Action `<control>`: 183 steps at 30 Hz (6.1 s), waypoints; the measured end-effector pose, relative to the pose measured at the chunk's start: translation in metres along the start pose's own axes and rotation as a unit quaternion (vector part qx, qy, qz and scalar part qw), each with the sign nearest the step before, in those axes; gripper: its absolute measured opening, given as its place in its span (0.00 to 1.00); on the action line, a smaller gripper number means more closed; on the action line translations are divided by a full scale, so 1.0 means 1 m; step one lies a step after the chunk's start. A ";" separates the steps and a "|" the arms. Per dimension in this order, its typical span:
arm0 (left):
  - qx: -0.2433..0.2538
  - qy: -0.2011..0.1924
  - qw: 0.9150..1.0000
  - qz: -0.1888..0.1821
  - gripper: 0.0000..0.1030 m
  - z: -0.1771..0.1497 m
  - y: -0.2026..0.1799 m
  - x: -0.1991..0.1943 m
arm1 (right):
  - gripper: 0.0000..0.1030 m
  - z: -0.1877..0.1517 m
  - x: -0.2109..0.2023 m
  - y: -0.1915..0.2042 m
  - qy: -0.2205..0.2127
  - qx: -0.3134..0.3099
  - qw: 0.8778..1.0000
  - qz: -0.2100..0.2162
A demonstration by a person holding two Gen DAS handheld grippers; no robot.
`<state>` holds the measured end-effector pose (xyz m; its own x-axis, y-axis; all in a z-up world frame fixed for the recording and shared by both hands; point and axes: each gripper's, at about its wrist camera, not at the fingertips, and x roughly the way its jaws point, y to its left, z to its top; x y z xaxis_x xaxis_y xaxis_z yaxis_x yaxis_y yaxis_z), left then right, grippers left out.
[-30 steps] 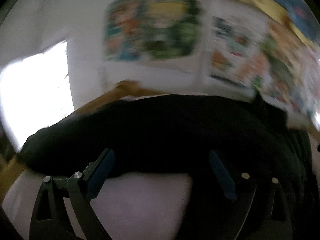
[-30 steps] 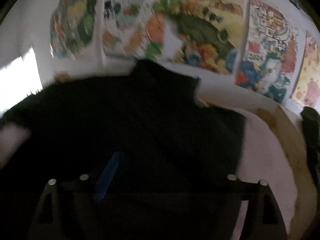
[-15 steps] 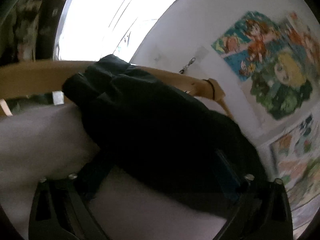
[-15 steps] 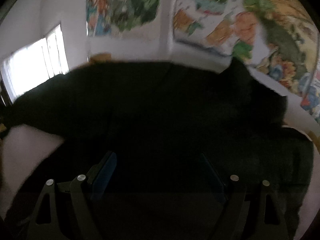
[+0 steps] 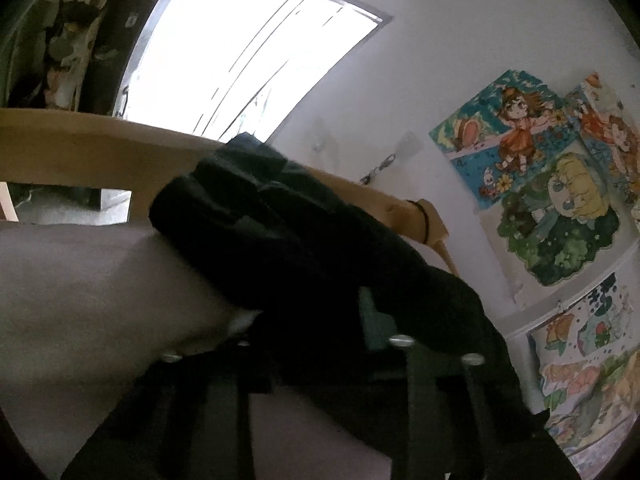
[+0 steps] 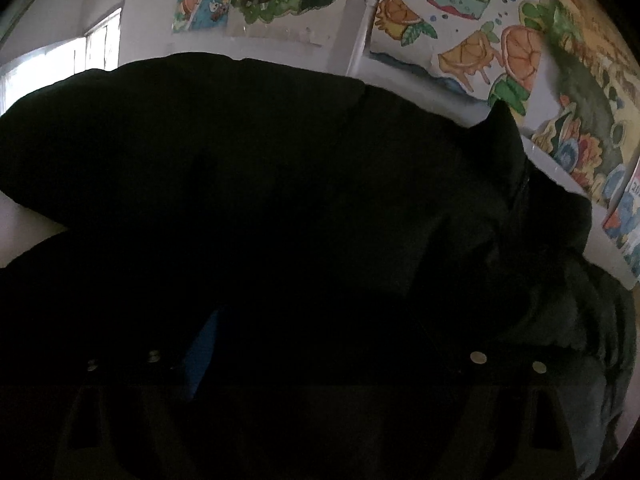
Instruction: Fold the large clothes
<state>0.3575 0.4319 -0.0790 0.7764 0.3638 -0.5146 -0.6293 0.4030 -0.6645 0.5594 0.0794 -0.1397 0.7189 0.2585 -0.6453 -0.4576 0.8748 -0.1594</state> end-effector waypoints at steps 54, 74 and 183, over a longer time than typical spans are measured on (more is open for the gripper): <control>0.640 0.229 0.639 -0.361 0.41 -0.465 -0.322 -0.076 | 0.91 -0.152 -0.150 -0.384 -0.054 0.481 0.820 0.306; 0.535 0.249 0.741 -0.321 0.68 -0.355 -0.300 -0.078 | 0.42 -0.155 -0.119 -0.356 0.002 0.488 0.834 0.258; 0.475 0.190 0.824 -0.244 0.03 -0.235 -0.426 0.039 | 0.20 0.034 -0.100 -0.365 -0.085 0.317 0.937 0.120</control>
<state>0.6638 0.0767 0.0568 0.7862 -0.2527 -0.5640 0.1580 0.9644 -0.2119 0.6719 -0.2524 0.0084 0.7322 0.4938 -0.4691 -0.2528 0.8366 0.4860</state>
